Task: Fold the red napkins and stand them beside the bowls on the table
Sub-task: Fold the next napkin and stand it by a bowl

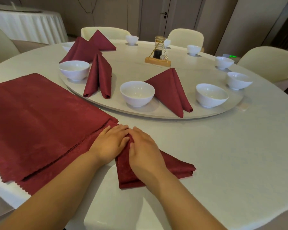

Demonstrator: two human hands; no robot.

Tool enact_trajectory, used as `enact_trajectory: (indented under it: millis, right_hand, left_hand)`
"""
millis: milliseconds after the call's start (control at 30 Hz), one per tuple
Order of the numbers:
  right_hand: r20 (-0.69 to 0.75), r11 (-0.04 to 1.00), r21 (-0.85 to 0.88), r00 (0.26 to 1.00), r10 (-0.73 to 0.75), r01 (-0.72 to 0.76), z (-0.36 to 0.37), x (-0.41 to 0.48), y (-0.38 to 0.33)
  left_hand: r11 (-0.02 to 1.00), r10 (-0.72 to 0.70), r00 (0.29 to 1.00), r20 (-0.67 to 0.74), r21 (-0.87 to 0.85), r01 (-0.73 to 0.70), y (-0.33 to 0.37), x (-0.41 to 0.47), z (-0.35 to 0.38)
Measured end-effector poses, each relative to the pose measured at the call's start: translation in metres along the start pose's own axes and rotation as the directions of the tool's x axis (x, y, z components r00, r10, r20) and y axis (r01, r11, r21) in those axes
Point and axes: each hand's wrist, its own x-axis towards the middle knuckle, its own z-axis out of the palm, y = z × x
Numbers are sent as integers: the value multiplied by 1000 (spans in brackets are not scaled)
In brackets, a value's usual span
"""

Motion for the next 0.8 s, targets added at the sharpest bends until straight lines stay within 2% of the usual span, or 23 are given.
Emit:
enact_trajectory:
  millis: [67,167,267,433,633,733,800]
  right_hand:
    - [32,997,-58,998,56,-54,16,1,5]
    - [132,966,-237,982,133,-99,27,-4,17]
    - [129,933,-345,980,150,-98,21,-12,32]
    - [115,901,-411,972,203,-139,-2,-43,69]
    - [232,942,-328,960,157,-75,-28,-69,90]
    - [105,958,-268,985,138,-105,-29,-70,78]
    - [-85,951,-307,993,-77,48,-26,-66,67]
  left_hand:
    - [1000,-3,1000,-5,5,3,0,-1,0]
    - [999,-3,1000,-6,37,4,-1,0,1]
    - [999,-2,1000,-4,44,2,-1,0,1]
    - [999,-1,1000,4,46,0,1,-1,0]
    - [996,-4,1000,23,84,2,4,-1,0]
    - [997,2,1000,11,81,-3,3,-2,1]
    - [997,-3,1000,15,81,2,4,-3,0]
